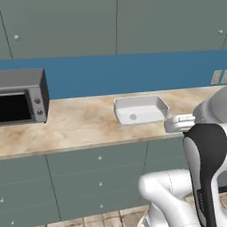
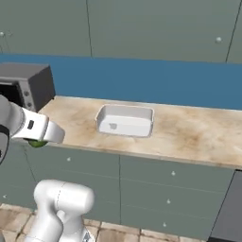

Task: Take the avocado and garlic out of the freezer and place them in the tupperware container on the counter. Then put the tupperware containing the vegetables back in the freezer.

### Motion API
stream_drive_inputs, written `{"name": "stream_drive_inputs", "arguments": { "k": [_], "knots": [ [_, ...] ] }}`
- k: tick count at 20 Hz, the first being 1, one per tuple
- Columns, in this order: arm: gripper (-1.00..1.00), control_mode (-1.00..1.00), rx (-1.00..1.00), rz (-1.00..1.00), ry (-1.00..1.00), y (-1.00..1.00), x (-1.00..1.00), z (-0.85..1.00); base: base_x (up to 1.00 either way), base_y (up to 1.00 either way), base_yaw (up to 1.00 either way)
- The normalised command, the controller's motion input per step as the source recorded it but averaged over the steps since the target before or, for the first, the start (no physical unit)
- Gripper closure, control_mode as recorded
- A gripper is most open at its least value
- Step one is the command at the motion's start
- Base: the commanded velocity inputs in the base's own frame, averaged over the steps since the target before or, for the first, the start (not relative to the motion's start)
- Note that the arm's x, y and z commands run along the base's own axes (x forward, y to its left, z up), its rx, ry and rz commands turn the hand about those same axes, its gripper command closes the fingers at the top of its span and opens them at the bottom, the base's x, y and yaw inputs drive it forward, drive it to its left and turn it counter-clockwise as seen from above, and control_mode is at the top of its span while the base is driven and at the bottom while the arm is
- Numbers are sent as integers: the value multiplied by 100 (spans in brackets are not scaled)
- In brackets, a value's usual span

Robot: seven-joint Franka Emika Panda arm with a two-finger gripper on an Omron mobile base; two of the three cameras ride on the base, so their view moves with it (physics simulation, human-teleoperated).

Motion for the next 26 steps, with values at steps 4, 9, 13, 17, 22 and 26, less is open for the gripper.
{"name": "stream_drive_inputs", "arguments": {
  "k": [4,9,13,17,22,26],
  "knots": [
    [100,100,0,0,0,0,0,0,91,-93,0],
    [100,100,0,0,0,0,0,0,88,-40,0],
    [100,-100,2,0,15,1,52,-36,0,0,0],
    [100,-100,2,0,21,6,88,-54,0,0,0],
    [100,-100,0,0,7,8,74,-72,0,0,0],
    [100,-100,0,0,-7,10,51,-83,0,0,0]
  ]
}}
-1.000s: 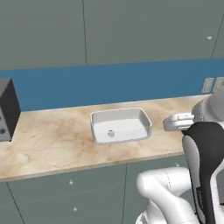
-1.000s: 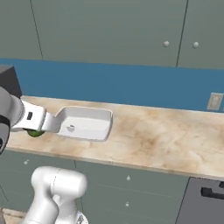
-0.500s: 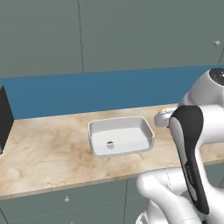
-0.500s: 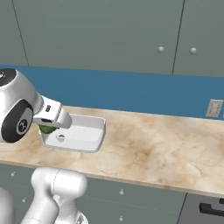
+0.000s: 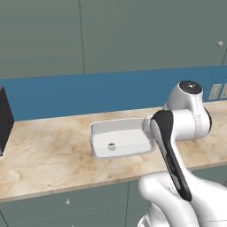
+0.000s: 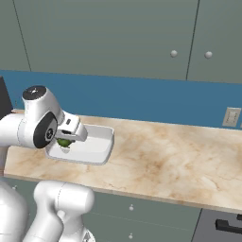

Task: Take the avocado and garlic out of the freezer and place them in the tupperware container on the counter. Then put the tupperware containing the vegetables back in the freezer.

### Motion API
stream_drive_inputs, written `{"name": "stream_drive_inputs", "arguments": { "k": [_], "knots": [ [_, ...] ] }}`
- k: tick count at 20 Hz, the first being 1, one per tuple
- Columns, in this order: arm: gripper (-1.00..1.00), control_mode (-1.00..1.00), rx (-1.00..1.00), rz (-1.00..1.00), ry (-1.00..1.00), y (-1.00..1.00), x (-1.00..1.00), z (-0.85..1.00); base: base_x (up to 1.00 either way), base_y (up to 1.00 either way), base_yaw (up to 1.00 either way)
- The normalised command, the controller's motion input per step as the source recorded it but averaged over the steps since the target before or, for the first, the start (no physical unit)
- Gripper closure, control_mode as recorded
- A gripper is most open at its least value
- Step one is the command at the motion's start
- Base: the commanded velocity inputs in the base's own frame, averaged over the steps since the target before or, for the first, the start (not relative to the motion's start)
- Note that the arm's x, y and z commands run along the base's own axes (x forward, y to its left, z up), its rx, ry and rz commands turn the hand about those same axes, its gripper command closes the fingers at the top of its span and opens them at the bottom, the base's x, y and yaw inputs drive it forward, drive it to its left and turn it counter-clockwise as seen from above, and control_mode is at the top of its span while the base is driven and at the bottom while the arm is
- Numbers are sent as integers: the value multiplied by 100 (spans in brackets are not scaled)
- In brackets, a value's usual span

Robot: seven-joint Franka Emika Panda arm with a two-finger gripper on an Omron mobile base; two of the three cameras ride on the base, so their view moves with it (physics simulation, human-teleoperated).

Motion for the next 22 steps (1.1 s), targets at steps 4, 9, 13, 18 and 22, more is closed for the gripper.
{"name": "stream_drive_inputs", "arguments": {
  "k": [4,9,13,18,22],
  "knots": [
    [100,-100,0,0,-5,2,66,-58,0,0,0],
    [100,-100,2,0,0,8,88,-25,0,0,0],
    [100,-100,1,0,9,24,98,-27,0,0,0],
    [100,-100,0,0,10,27,79,-42,0,0,0],
    [100,-100,0,0,12,21,60,-54,0,0,0]
  ]
}}
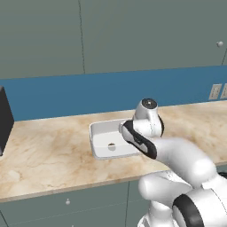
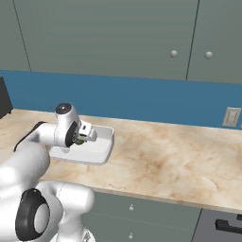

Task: Take the avocado and garlic out of the freezer and place them in the tupperware container on the counter. Then put the tupperware containing the vegetables back in the freezer.

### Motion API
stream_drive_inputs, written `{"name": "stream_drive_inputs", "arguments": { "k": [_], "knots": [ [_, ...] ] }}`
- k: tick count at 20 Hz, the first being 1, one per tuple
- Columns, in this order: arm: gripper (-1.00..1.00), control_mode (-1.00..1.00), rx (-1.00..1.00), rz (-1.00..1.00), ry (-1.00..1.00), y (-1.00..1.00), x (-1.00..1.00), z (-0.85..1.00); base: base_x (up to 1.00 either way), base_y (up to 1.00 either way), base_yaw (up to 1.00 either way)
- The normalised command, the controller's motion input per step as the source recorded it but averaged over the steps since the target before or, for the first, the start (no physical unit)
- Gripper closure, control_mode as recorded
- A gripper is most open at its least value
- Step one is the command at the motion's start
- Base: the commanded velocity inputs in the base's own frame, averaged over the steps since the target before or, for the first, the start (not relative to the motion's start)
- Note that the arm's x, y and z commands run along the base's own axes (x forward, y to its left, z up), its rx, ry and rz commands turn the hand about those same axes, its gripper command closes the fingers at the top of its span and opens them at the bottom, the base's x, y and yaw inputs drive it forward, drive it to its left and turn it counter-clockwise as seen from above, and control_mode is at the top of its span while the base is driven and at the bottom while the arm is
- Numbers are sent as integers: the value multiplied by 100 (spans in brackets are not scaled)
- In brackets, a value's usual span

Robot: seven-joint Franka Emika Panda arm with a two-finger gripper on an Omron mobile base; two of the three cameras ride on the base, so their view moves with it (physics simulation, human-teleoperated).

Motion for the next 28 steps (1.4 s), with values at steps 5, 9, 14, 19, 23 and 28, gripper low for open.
{"name": "stream_drive_inputs", "arguments": {
  "k": [5,9,14,19,23,28],
  "knots": [
    [100,-100,0,0,14,18,50,-57,0,0,0],
    [100,-100,0,0,7,15,43,-53,0,0,0],
    [100,-100,0,0,1,8,37,-48,0,0,0],
    [-100,-100,0,0,0,2,28,-38,0,0,0],
    [-100,-100,0,0,-5,0,2,5,0,0,0],
    [-100,-100,0,0,-8,0,0,29,0,0,0]
  ]
}}
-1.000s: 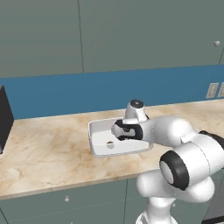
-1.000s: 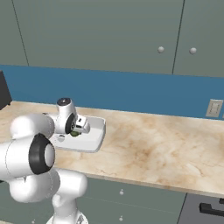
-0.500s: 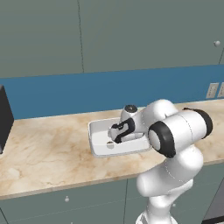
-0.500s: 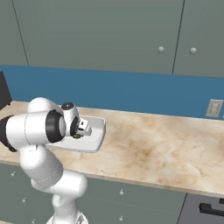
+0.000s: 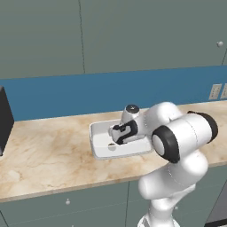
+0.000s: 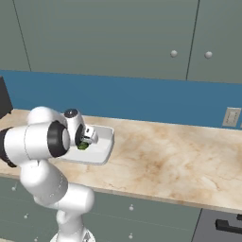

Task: Take the avocado and garlic out of the freezer and place them in the tupperware container on the counter. Then put the tupperware containing the vegetables back in the freezer.

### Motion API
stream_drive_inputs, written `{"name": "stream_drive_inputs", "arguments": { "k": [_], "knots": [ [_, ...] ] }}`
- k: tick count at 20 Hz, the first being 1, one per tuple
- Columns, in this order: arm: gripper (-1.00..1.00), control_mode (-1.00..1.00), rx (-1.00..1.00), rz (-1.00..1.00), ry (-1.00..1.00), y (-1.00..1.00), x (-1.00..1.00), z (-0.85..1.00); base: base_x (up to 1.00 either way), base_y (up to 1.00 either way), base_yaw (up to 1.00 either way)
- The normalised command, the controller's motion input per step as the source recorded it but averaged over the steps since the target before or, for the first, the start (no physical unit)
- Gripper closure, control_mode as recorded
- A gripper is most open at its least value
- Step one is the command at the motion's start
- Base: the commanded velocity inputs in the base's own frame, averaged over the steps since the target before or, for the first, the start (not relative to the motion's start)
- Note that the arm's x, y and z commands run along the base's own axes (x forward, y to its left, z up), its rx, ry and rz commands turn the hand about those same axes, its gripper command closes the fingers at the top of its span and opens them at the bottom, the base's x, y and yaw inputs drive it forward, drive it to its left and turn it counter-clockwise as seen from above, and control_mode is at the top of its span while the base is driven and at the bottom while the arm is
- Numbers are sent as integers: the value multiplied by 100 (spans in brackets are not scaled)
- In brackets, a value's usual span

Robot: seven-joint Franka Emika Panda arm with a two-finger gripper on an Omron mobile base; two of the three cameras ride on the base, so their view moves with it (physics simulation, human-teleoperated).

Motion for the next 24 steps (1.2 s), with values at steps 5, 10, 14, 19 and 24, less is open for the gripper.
{"name": "stream_drive_inputs", "arguments": {
  "k": [5,10,14,19,24],
  "knots": [
    [-100,-100,0,0,-9,0,-3,41,0,0,0],
    [-100,-100,0,0,-19,-14,-43,78,0,0,0],
    [-100,-100,0,0,-8,-38,-66,67,0,0,0],
    [-100,-100,-3,0,-4,-53,-67,55,0,0,0],
    [-100,-100,-3,-1,0,-59,-30,38,0,0,0]
  ]
}}
